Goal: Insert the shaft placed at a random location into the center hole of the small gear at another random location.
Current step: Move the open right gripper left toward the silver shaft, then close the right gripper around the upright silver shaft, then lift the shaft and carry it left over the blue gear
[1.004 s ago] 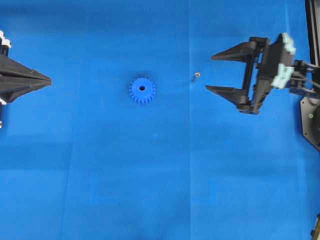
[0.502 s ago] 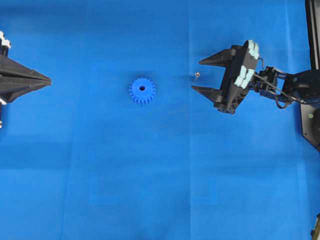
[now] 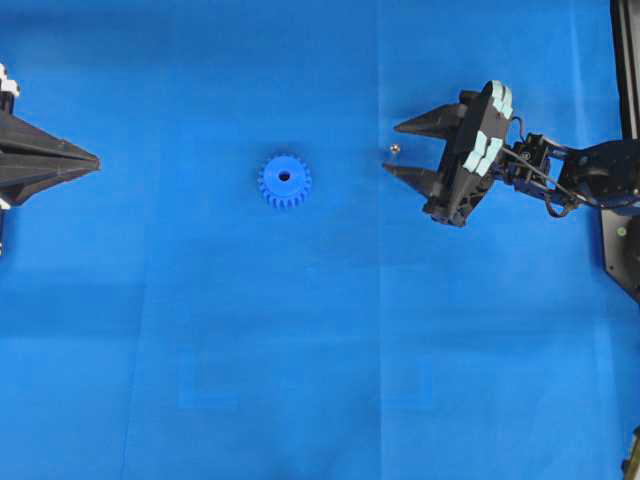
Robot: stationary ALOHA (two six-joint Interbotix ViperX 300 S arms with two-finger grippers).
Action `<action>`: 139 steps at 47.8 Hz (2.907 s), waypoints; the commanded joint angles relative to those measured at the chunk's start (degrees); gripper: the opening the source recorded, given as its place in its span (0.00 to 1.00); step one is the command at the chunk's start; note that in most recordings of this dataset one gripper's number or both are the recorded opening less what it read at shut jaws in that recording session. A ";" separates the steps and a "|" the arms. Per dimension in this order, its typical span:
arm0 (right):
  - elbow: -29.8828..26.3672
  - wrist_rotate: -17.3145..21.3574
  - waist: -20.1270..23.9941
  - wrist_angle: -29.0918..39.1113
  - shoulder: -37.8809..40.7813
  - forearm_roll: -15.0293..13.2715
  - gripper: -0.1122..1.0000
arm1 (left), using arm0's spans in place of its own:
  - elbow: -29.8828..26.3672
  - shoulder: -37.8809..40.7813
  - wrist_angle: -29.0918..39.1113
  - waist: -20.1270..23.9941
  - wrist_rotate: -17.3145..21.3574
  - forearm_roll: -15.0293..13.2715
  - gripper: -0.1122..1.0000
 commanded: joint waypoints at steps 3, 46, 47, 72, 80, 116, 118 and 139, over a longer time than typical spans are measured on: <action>-0.53 -0.18 -0.09 -0.62 -0.53 0.00 0.32 | -0.53 0.26 -0.18 0.18 -0.09 0.09 0.10; -2.02 -0.79 -0.53 10.99 -12.66 -0.18 0.13 | -0.53 0.09 -0.18 0.26 -0.26 0.09 0.10; -2.11 -0.79 -0.53 11.51 -13.10 -0.18 0.13 | -0.53 0.09 -0.18 0.26 -0.26 0.09 0.10; -2.99 -1.41 -0.53 13.10 -13.45 -0.09 0.13 | -0.53 0.09 -0.18 0.26 -0.26 0.09 0.10; -6.24 -1.32 0.62 13.27 -11.25 -0.09 0.13 | -0.53 0.09 -0.18 0.26 -0.26 0.18 0.10; -27.60 -1.93 4.92 19.69 2.29 -0.26 0.13 | -0.62 -0.09 -0.18 0.26 -0.26 0.09 0.10; -27.86 -1.93 5.01 19.69 2.46 -0.26 0.13 | -0.62 -0.09 -0.18 0.18 -0.26 0.09 0.10; -27.86 -1.93 5.36 19.86 2.81 -0.18 0.13 | -0.62 -0.18 -0.18 0.26 -0.26 0.09 0.10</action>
